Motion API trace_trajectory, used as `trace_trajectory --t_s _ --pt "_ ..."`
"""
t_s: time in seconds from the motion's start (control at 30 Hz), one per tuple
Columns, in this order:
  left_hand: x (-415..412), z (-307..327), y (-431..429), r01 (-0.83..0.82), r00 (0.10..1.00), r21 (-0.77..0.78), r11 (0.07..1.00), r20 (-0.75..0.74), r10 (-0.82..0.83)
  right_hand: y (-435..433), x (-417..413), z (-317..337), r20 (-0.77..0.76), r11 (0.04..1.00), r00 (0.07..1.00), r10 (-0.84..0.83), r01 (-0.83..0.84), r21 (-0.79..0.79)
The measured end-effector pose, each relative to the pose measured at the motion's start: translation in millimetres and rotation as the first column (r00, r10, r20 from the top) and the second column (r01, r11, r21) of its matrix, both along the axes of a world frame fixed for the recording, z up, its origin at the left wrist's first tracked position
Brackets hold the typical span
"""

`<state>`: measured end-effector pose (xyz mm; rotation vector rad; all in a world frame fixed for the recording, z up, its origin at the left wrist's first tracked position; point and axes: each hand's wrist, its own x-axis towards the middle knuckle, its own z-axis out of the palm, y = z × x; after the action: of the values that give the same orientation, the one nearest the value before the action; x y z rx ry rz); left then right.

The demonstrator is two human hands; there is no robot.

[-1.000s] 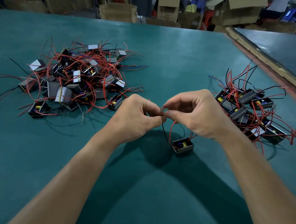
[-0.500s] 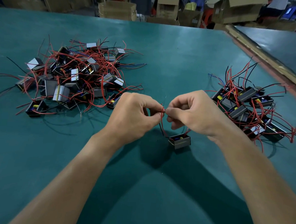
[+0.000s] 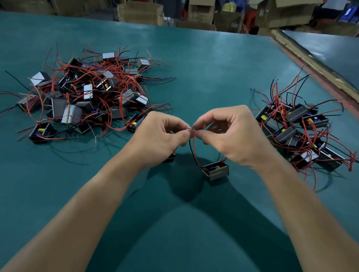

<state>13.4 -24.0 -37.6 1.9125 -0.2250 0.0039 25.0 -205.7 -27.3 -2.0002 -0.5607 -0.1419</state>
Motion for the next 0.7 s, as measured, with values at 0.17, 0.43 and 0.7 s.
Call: trace_trajectory --t_s 0.17,0.43,0.7 --pt "-0.6 4.2 1.1 0.009 0.996 -0.116 0.993 -0.082 -0.019 -0.7 0.2 -1.3 0.079 0.999 0.997 0.005 -0.001 -0.049" --pt "-0.6 3.7 4.9 0.016 0.997 -0.082 0.996 -0.074 -0.022 -3.1 1.0 -1.1 0.001 0.987 0.998 0.056 -0.055 -0.153" --pt "-2.1 2.0 4.0 0.042 0.995 0.092 0.995 0.089 -0.05 -3.7 -1.7 5.9 -0.276 0.989 0.958 0.079 -0.11 -0.1"
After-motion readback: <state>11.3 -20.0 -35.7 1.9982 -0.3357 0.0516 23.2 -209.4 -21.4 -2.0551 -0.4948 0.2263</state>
